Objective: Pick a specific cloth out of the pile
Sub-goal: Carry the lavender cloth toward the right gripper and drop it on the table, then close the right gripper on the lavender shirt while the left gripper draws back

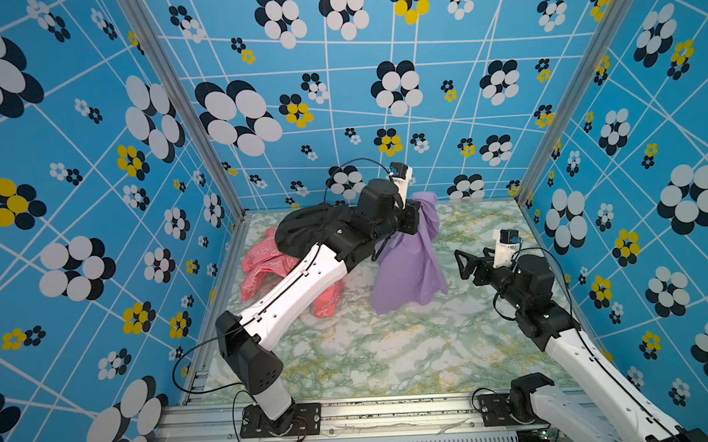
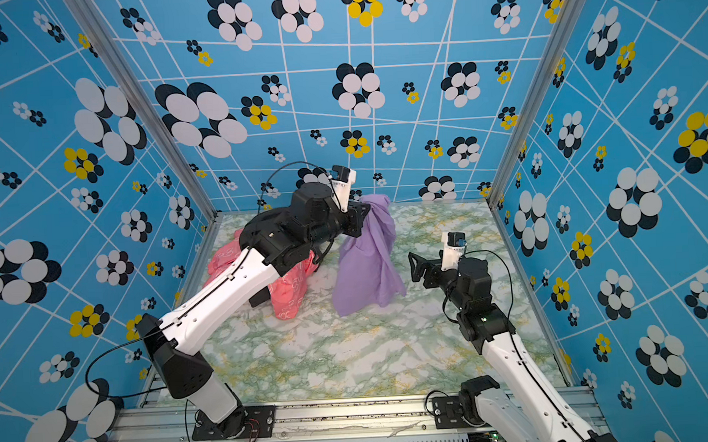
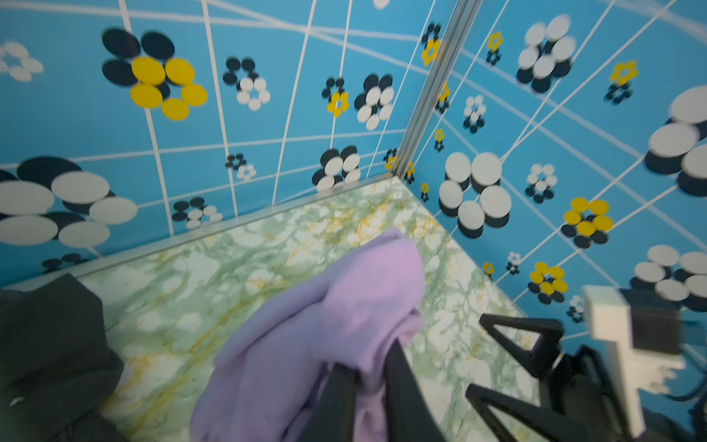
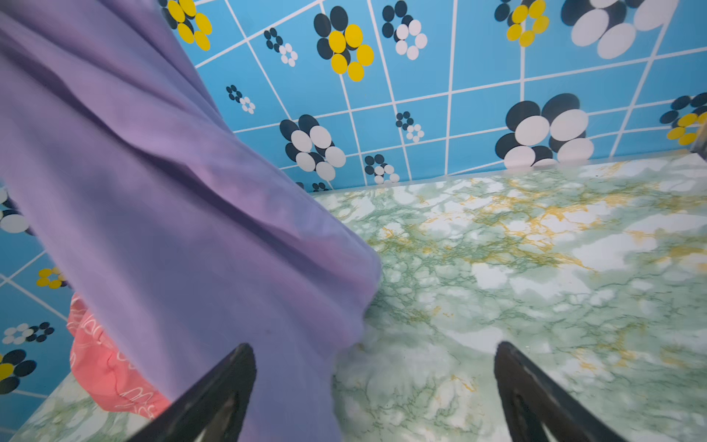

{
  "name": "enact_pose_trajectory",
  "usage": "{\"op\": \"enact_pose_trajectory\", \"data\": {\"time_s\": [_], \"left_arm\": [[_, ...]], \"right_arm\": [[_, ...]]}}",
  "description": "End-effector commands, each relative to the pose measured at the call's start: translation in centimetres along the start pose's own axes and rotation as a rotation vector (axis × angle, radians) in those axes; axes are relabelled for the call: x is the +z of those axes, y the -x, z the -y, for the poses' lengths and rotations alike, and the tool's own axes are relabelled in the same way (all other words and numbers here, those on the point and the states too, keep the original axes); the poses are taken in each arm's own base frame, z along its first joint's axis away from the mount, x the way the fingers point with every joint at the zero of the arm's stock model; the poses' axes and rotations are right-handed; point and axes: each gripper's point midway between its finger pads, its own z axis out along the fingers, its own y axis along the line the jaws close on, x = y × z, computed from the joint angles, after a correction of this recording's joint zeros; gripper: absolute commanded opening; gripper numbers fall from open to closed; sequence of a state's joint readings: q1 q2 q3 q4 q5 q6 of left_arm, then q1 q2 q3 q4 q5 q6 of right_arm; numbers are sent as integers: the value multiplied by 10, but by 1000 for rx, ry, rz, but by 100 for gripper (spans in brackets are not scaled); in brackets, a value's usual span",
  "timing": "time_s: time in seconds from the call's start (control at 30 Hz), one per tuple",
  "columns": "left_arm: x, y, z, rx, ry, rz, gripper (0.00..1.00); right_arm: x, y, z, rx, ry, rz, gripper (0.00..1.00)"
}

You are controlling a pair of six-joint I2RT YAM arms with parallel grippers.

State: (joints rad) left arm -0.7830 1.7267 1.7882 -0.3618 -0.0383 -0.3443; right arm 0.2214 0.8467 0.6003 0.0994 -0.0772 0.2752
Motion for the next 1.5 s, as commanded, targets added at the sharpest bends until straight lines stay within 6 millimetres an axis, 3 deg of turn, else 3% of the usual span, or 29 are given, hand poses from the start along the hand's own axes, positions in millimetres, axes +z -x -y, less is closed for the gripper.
{"op": "enact_pose_trajectory", "data": {"time_s": [0.0, 0.07, 0.17, 0.27, 0.4, 0.6, 0.8, 1.03, 1.47], "left_arm": [[15, -41, -23, -59, 85, -113, 56], [13, -47, -27, -52, 93, -119, 77], [-8, -33, -34, -10, 119, -48, 98], [-38, -17, -47, 39, 163, 22, 99], [-80, -16, -80, 41, 222, 59, 99], [-142, -40, -123, 84, 286, 111, 99], [-182, -78, -136, 216, 304, 109, 99], [-197, -124, -136, 262, 256, 109, 99], [-191, -161, -143, 250, 242, 92, 99]], "right_arm": [[-5, 7, 8, 6, -62, 13, 99], [-5, 6, 7, 1, -59, 3, 99], [-2, 3, 3, 0, -36, -18, 99], [4, -2, -1, 11, -10, -51, 99], [16, -15, -7, 36, 31, -125, 99], [35, -45, -16, 50, 62, -284, 93], [52, -74, -30, -22, 51, -422, 89], [68, -103, -28, -111, -52, -557, 87], [100, -122, -13, -194, -146, -646, 77]]}}
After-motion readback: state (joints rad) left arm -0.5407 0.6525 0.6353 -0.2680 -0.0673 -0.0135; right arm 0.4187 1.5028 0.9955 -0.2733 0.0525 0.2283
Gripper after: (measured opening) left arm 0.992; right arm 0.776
